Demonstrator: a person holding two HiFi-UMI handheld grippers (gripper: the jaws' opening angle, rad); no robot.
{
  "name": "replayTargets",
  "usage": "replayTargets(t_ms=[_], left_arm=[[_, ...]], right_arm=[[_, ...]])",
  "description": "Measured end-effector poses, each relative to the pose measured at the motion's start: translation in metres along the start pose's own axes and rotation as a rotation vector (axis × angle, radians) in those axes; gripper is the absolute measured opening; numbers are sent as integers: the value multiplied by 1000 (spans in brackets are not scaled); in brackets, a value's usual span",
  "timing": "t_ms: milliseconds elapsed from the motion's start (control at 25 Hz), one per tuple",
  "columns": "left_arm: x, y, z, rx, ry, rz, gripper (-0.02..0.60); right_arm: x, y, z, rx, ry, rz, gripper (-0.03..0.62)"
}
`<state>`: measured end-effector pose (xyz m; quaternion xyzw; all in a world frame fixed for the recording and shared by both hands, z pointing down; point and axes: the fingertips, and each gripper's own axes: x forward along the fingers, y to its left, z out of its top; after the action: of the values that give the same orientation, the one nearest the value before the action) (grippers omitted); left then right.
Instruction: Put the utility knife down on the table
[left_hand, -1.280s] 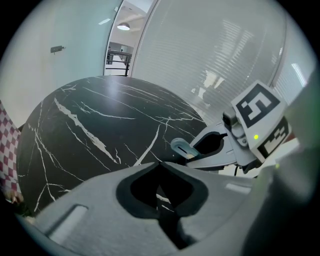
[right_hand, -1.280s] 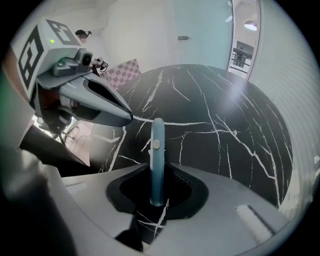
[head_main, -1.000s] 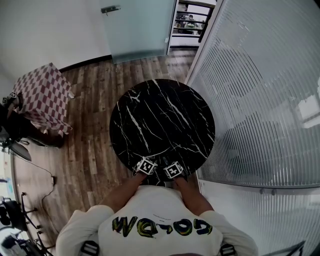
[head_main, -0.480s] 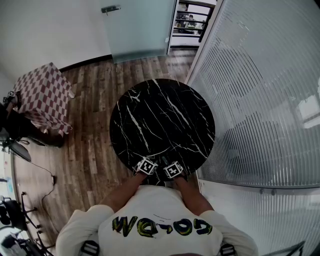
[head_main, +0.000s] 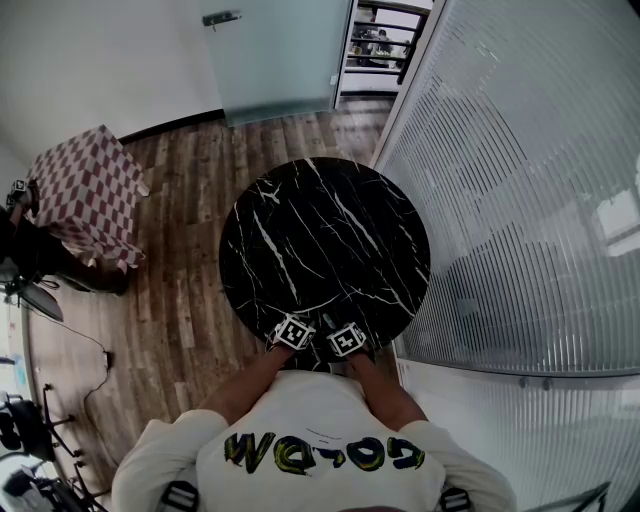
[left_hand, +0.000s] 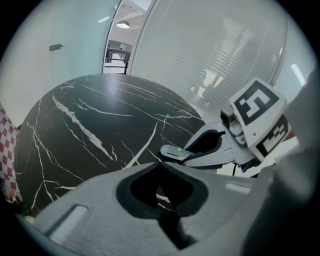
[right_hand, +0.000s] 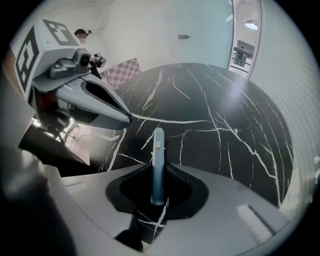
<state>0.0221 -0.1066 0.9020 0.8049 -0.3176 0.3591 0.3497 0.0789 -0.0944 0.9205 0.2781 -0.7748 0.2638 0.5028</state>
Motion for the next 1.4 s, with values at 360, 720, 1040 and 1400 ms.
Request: replayTargets(t_ms=[360, 720, 1040, 1400], left_arm=[[4, -1, 0, 3, -4, -12, 2], [1, 1, -3, -13, -1, -14, 2], [-5, -1, 0, -24, -2, -11, 2], [-13, -4, 0, -23, 0, -6, 2]], right_arm=[[3, -1, 0, -5, -8, -2, 87], [0, 1, 0, -9, -6, -3, 100], [-2, -4, -1, -8, -4, -26, 123], [-6, -5, -5, -9, 4, -45, 143]])
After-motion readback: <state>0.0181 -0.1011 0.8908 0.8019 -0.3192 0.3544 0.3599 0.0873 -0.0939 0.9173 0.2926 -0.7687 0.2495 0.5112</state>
